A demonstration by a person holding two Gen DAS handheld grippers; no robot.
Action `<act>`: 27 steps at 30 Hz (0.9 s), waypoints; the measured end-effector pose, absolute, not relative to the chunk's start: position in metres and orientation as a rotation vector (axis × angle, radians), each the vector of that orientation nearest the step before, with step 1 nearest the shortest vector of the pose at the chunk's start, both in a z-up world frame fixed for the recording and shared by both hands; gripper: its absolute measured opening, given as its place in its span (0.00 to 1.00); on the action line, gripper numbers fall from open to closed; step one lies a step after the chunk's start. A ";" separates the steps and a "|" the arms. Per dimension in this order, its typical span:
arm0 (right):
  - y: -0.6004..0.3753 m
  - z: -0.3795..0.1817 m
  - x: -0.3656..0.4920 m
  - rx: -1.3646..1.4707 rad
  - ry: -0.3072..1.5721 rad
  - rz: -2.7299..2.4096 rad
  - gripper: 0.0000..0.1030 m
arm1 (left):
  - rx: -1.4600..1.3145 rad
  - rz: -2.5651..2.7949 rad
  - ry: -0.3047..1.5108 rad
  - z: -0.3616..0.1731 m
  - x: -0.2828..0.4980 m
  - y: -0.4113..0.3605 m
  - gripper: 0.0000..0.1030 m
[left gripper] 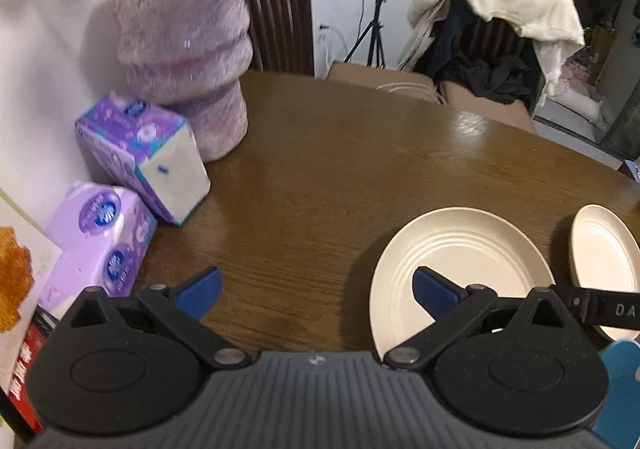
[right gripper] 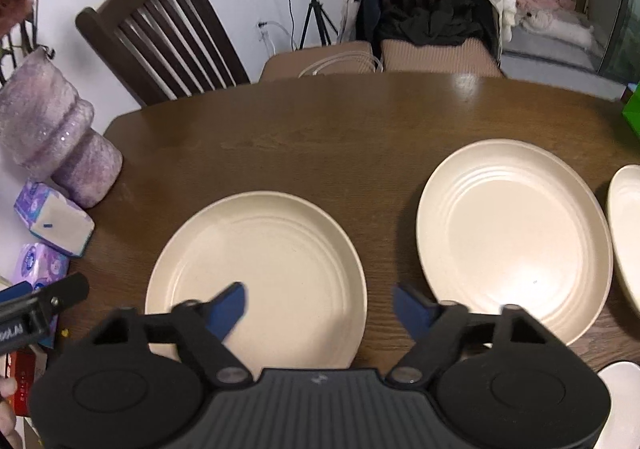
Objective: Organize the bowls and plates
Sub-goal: 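Move both grippers forward to the rim of the cream plate beside the blue bowl, then close the left gripper on the cream plate rim while the right gripper closes beside it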
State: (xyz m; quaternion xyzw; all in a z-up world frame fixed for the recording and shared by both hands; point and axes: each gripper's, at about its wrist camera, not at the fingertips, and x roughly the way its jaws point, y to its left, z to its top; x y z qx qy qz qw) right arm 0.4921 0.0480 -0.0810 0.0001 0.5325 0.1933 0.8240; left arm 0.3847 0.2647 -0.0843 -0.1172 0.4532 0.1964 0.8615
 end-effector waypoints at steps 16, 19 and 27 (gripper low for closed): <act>0.036 -0.123 0.509 0.038 1.232 0.392 0.21 | -0.356 0.370 1.089 -0.143 0.412 0.270 0.59; 0.036 -0.128 0.510 0.037 1.243 0.394 0.16 | -0.380 0.354 1.115 -0.152 0.417 0.269 0.38; 0.037 -0.140 0.511 0.024 1.263 0.386 0.08 | -0.412 0.302 1.113 -0.158 0.425 0.264 0.12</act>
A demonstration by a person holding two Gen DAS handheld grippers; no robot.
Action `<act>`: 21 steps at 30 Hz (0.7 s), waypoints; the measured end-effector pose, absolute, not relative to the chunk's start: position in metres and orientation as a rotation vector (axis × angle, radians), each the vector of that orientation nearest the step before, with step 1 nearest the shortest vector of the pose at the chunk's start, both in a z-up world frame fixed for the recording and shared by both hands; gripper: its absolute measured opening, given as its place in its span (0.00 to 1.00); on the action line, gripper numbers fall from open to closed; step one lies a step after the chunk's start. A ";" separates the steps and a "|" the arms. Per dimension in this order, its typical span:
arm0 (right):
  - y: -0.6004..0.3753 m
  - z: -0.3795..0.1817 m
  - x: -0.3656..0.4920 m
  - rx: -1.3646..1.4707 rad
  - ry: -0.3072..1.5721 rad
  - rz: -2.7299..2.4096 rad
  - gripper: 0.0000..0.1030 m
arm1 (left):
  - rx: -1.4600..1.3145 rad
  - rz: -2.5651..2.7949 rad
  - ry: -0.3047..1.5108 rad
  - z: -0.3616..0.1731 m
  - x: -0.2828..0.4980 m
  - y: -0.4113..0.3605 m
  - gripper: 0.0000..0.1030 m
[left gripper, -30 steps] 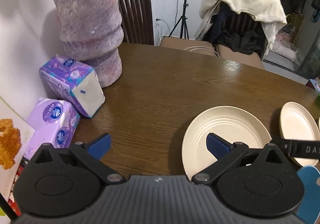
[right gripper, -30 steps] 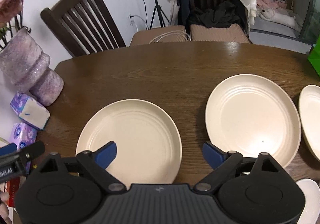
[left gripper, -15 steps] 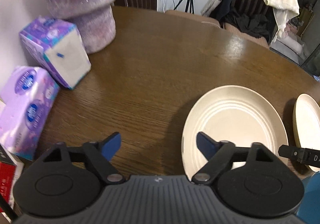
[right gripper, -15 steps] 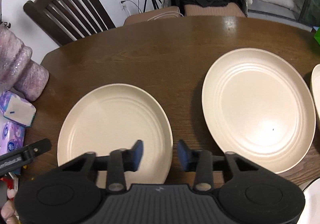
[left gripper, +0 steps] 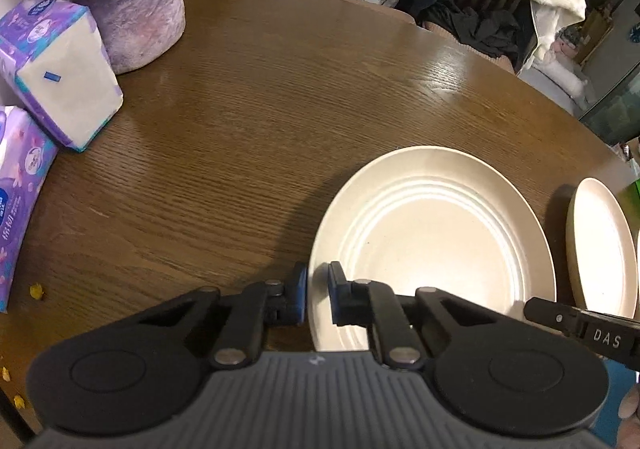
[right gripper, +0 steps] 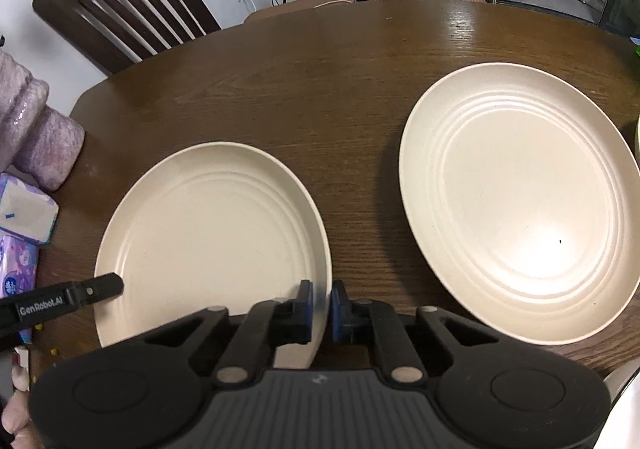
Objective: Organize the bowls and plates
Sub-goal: 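Close the left gripper on the cream plate rim while the right gripper closes beside it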
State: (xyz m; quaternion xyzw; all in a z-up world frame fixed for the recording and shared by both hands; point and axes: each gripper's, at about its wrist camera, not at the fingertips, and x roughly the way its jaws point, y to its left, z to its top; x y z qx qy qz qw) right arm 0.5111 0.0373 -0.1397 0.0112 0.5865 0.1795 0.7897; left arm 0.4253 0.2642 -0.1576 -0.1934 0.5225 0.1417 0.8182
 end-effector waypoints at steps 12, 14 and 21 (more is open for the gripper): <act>0.050 -0.137 0.508 -0.048 1.228 0.387 0.09 | -0.370 0.323 1.102 -0.153 0.424 0.255 0.12; 0.051 -0.136 0.507 -0.050 1.222 0.392 0.09 | -0.369 0.326 1.103 -0.152 0.423 0.255 0.12; 0.049 -0.130 0.500 -0.066 1.203 0.416 0.09 | -0.354 0.330 1.082 -0.138 0.417 0.252 0.12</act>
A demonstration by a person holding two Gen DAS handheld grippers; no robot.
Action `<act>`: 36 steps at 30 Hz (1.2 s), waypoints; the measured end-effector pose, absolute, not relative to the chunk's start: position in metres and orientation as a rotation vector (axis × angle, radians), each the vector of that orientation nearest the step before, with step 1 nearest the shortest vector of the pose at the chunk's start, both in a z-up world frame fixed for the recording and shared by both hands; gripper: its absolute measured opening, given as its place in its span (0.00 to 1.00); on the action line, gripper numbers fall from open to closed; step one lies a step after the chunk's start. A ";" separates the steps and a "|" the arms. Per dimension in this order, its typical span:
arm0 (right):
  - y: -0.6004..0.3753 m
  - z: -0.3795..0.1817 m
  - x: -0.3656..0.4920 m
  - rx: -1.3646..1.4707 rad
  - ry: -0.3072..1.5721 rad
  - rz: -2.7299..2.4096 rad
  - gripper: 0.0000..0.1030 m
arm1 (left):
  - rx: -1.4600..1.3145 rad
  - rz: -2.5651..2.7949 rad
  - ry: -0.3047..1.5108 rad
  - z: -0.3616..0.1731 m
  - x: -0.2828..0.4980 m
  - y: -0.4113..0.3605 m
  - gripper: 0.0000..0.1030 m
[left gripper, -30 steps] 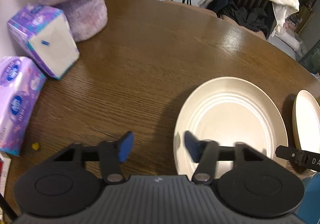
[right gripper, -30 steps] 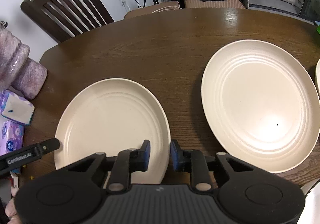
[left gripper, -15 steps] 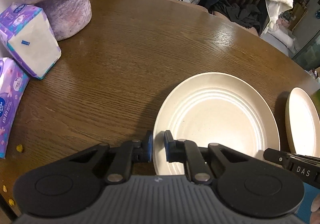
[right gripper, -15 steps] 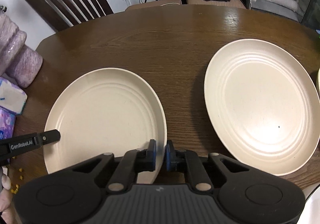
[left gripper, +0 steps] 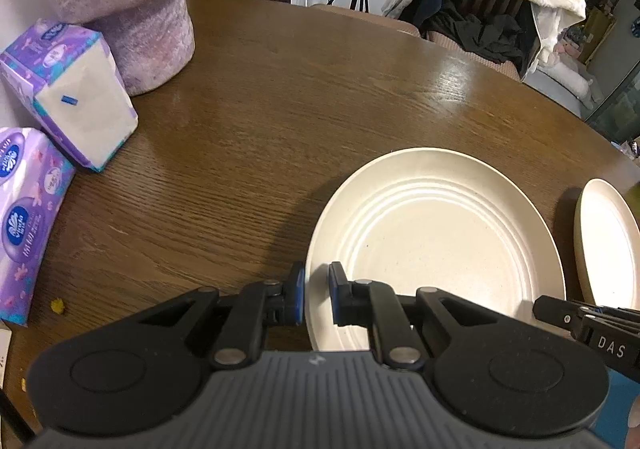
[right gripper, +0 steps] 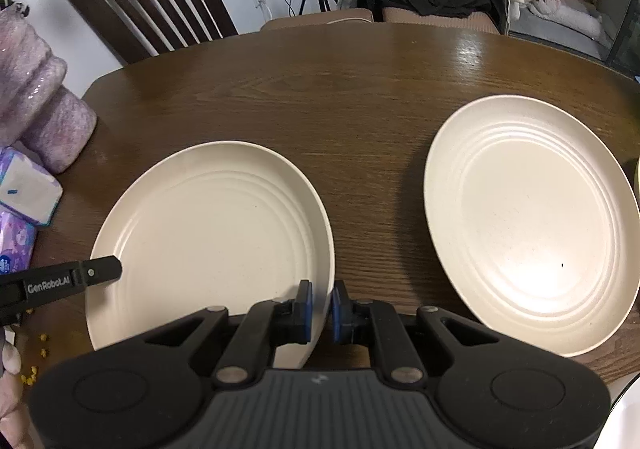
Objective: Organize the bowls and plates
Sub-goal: 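Lift the cream plate off the table with both grippers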
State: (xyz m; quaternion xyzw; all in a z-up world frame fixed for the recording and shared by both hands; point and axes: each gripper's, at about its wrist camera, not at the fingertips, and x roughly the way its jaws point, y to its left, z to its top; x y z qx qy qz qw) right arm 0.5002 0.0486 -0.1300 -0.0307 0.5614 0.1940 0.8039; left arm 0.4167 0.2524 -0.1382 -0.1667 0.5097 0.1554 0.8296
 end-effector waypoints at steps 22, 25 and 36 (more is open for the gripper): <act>0.041 -0.073 0.469 -0.062 1.103 0.435 0.09 | -0.319 0.308 0.984 -0.082 0.380 0.250 0.12; 0.039 -0.064 0.463 -0.059 1.090 0.439 0.09 | -0.317 0.306 0.972 -0.074 0.373 0.249 0.12; 0.033 -0.036 0.435 -0.041 1.055 0.445 0.09 | -0.297 0.291 0.927 -0.049 0.341 0.245 0.12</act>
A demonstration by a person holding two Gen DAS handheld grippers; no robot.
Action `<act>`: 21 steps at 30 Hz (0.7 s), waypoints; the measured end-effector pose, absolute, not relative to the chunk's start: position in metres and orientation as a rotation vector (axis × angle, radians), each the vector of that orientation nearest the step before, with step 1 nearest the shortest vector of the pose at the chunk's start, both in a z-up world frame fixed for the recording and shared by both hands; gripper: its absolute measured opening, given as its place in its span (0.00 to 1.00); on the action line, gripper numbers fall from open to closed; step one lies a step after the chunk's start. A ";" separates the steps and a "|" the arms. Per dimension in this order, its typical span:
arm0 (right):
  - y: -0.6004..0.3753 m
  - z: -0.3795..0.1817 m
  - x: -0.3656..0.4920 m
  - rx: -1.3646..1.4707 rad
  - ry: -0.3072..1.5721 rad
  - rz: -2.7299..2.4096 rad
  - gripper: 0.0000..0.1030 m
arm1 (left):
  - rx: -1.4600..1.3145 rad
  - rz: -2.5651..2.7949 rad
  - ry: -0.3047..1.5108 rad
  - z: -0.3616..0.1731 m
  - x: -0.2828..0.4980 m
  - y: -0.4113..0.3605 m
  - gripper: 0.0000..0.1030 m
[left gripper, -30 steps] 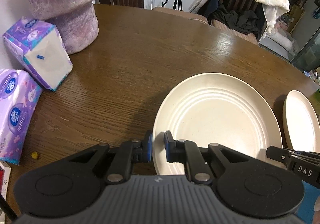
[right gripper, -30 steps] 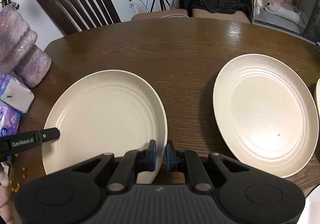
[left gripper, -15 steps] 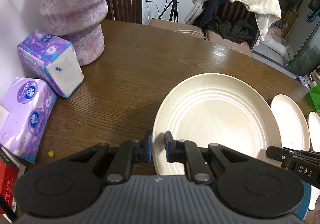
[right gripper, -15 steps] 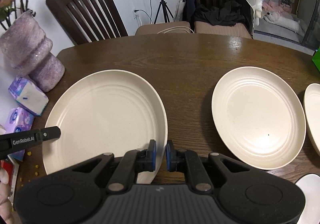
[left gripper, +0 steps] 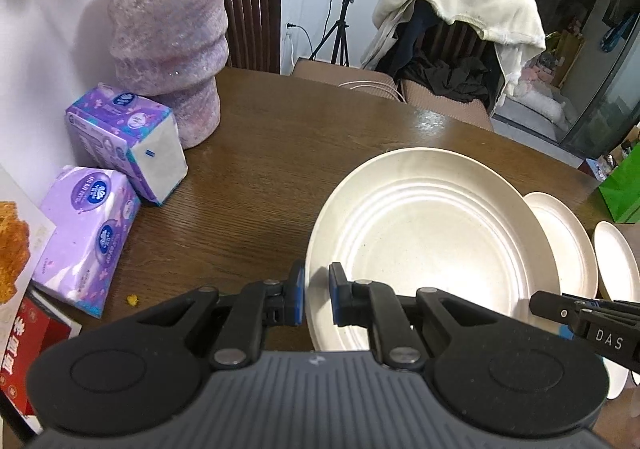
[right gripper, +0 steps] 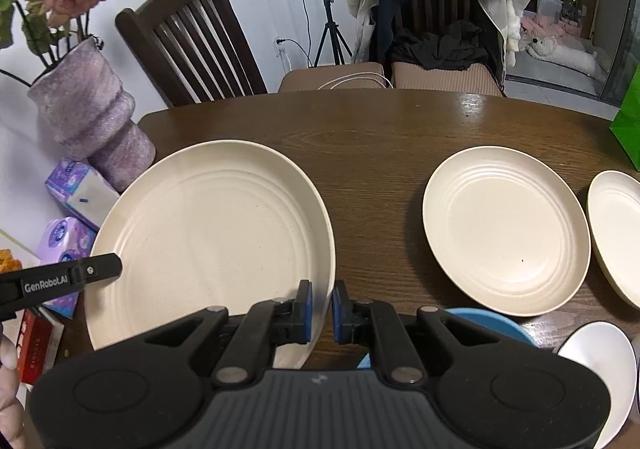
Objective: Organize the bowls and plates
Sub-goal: 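Lift the cream plate off the table with both grippers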
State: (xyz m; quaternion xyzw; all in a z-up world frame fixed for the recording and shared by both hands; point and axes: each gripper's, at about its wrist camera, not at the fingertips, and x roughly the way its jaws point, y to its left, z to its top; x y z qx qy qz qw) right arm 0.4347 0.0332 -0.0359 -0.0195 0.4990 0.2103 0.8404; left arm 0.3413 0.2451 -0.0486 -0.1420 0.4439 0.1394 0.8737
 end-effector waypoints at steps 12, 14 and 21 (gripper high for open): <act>0.027 -0.008 0.397 -0.033 1.007 0.440 0.09 | -0.286 0.264 0.873 -0.020 0.301 0.239 0.12; 0.026 -0.003 0.390 -0.036 0.996 0.441 0.09 | -0.284 0.261 0.869 -0.016 0.294 0.238 0.12; 0.021 0.011 0.367 -0.034 0.973 0.441 0.09 | -0.296 0.247 0.849 -0.006 0.268 0.234 0.12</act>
